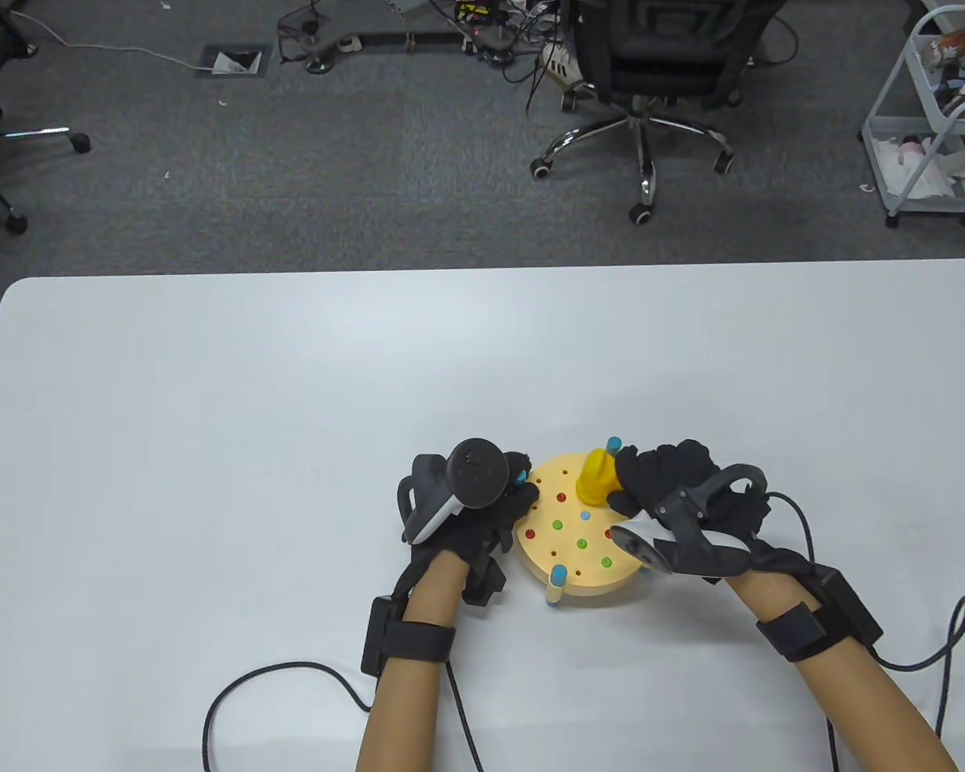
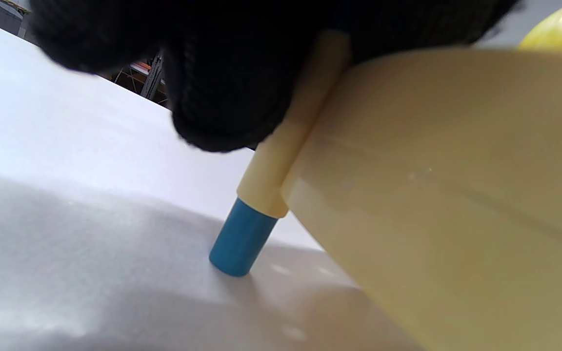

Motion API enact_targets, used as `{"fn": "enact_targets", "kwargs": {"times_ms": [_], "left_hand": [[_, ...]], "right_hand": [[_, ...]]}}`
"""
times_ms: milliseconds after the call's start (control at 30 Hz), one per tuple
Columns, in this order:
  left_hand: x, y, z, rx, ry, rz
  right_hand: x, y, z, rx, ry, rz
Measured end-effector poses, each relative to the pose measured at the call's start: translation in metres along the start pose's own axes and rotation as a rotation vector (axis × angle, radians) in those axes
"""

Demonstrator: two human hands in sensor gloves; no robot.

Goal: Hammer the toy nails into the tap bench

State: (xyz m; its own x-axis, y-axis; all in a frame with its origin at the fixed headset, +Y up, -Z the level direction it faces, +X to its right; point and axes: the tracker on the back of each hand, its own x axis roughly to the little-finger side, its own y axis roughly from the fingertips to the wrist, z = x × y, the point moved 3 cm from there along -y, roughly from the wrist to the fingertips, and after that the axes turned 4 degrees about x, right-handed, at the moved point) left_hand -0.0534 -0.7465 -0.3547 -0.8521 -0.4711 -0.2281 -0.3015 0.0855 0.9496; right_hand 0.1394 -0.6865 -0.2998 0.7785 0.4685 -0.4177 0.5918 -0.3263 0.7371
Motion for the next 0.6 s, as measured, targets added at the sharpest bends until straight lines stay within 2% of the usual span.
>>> {"fn": "enact_targets", "kwargs": {"times_ms": [33, 67, 100, 167, 233, 267, 333, 400, 467, 500, 600], "left_hand": [[0.000, 0.000, 0.000, 0.003, -0.001, -0.001], [0.001, 0.000, 0.000, 0.003, 0.005, -0.001], [0.001, 0.000, -0.001, 0.000, 0.009, -0.001], [0.004, 0.001, -0.002, -0.013, 0.030, -0.002], [0.006, 0.003, -0.003, -0.040, 0.051, -0.011], [0.006, 0.004, -0.003, -0.050, 0.049, -0.013], [0.004, 0.006, -0.002, -0.066, 0.024, -0.016], [0.001, 0.008, 0.002, -0.055, 0.027, -0.035], [-0.002, 0.012, 0.010, -0.064, 0.065, -0.039], [-0.004, 0.016, 0.016, -0.092, 0.077, -0.051], [-0.008, 0.028, 0.035, -0.181, 0.085, -0.083]], "right_hand": [[0.006, 0.002, -0.006, 0.044, 0.011, 0.071], [0.015, 0.005, -0.013, 0.183, -0.031, 0.142], [0.023, 0.006, -0.019, 0.263, -0.129, 0.206], [0.043, 0.015, -0.010, 0.177, -0.324, 0.383], [0.063, 0.030, 0.010, 0.045, -0.490, 0.532], [0.071, 0.039, 0.018, 0.027, -0.542, 0.592], [0.093, 0.065, 0.040, -0.010, -0.673, 0.757], [0.108, 0.090, 0.068, -0.144, -0.775, 0.896], [0.111, 0.109, 0.093, -0.297, -0.831, 0.920], [0.108, 0.115, 0.102, -0.346, -0.848, 0.885], [0.098, 0.118, 0.110, -0.442, -0.808, 0.797]]}}
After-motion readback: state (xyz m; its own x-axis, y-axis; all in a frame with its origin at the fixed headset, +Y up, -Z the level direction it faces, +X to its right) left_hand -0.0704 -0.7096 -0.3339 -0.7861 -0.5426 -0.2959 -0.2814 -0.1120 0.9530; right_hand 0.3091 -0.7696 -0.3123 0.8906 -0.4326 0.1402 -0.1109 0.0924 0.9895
